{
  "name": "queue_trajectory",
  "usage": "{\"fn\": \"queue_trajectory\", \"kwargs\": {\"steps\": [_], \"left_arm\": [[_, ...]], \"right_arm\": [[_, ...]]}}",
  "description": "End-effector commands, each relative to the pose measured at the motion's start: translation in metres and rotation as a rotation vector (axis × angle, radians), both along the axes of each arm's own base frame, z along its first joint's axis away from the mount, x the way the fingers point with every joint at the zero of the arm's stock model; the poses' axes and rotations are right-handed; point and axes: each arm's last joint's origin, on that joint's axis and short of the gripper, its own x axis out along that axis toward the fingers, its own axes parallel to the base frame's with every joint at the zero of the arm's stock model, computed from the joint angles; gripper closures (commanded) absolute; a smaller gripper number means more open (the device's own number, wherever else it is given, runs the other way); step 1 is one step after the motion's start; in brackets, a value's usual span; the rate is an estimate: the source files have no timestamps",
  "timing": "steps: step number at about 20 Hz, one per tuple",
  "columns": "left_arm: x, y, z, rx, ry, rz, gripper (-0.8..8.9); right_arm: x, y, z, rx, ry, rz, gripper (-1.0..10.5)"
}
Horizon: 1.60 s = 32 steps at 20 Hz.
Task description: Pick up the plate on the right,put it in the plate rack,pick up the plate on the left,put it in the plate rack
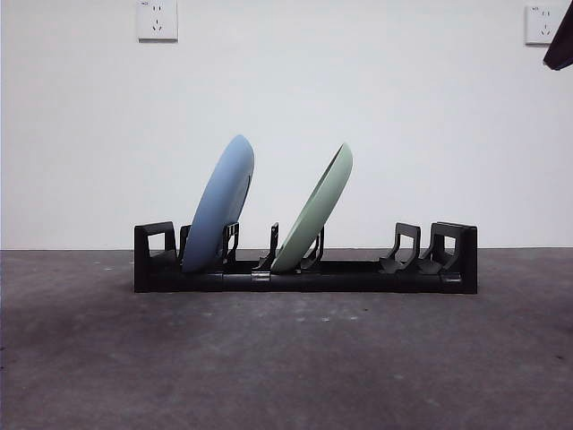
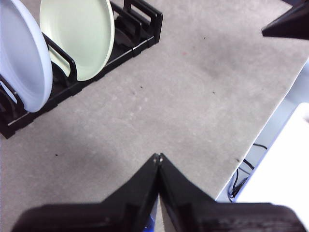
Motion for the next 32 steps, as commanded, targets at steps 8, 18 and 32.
{"fn": "queue_trajectory", "kwargs": {"steps": [8, 18, 32], "left_arm": [[0.007, 0.018, 0.030, -0.008, -0.433, 0.138, 8.17], [-0.024, 0.074, -0.018, 0.048, -0.715, 0.374, 8.17], [-0.010, 0.080, -0.207, -0.031, -0.520, 0.529, 8.17]], "right_arm": [[0.001, -0.001, -0.002, -0.032, -0.015, -0.039, 9.5], [0.001, -0.001, -0.002, -0.032, -0.015, -0.039, 9.5], [0.001, -0.001, -0.002, -0.035, -0.015, -0.042, 9.5]]}}
